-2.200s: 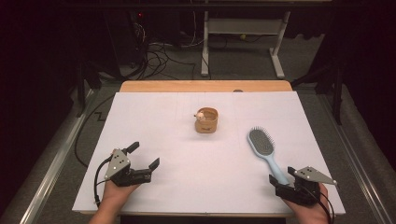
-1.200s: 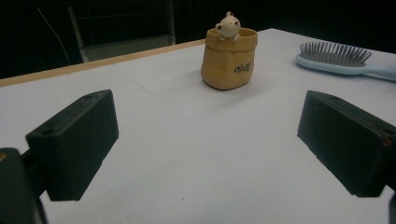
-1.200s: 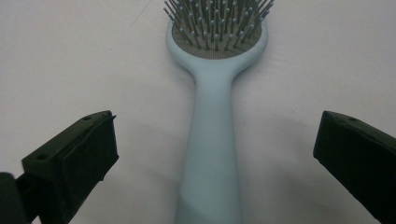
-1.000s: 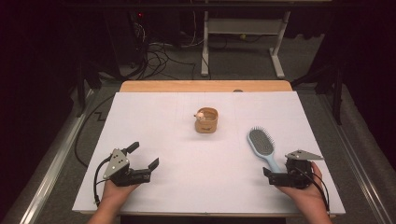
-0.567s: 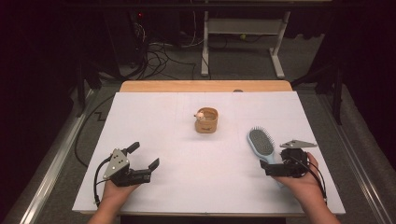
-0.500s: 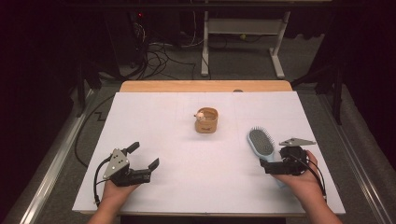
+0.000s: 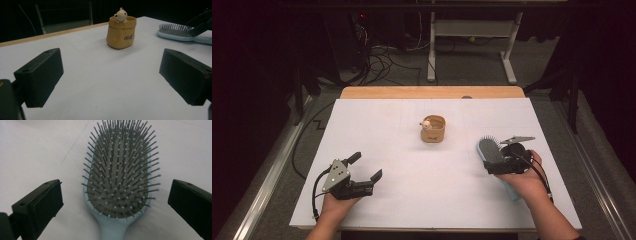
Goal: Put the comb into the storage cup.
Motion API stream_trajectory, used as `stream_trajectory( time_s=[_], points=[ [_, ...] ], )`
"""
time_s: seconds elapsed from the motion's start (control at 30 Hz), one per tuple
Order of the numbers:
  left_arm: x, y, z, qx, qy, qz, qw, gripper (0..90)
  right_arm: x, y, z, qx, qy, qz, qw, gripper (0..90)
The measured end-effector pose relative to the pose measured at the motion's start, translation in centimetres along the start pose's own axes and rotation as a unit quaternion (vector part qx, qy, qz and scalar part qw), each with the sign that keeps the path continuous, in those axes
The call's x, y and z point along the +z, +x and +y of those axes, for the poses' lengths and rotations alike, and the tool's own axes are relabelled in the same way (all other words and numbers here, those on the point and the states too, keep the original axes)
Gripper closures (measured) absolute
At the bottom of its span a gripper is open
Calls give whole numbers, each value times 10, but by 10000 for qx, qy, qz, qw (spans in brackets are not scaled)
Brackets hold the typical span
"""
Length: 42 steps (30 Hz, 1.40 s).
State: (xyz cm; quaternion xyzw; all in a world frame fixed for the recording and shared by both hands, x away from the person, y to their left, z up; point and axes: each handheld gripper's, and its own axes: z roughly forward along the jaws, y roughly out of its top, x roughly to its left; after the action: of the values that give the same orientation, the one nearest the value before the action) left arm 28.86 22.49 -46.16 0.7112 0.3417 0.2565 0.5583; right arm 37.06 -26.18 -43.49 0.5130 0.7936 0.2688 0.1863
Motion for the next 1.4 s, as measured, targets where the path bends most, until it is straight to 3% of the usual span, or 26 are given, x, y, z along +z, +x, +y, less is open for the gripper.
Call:
stream_trajectory(
  time_s=[0.47,0.93,1.4],
  points=[
    [0,0,0,-4,-2,8,10000,59,24,-3,13,84,324,-70,9994,49],
    [-1,1,0,-11,-23,40,10000,59,31,-2,16,136,532,-120,9984,139],
    [-1,1,0,-9,-20,32,10000,59,33,1,19,33,727,-173,9972,150]
  ],
)
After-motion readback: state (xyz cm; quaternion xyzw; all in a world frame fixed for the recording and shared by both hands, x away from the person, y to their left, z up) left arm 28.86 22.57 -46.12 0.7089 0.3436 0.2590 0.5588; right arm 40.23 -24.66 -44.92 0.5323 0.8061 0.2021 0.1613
